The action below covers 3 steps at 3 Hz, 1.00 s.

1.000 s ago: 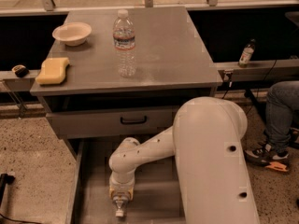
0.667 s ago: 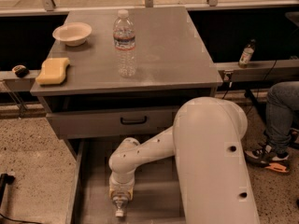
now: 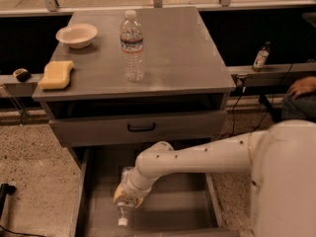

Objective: Pick blue plastic bottle from middle drawer and place on counter

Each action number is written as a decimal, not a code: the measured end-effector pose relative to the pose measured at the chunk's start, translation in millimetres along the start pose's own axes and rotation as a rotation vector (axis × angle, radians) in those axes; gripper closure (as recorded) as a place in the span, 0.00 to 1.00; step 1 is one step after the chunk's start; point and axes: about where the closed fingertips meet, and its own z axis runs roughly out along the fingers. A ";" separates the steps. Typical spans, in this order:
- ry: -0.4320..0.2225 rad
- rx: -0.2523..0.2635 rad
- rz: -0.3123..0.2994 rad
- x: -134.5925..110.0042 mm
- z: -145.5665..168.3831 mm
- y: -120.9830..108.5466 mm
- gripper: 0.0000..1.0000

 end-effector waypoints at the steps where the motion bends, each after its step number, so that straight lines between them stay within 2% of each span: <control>1: -0.038 0.169 -0.005 -23.1 -52.0 -36.1 1.00; 2: -0.082 0.280 0.002 -39.0 -106.9 -21.5 1.00; 3: 0.006 0.298 0.032 -34.1 -192.5 76.0 1.00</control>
Offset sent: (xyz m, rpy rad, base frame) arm 0.0075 -0.2511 0.1658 0.4588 -0.0459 -0.1777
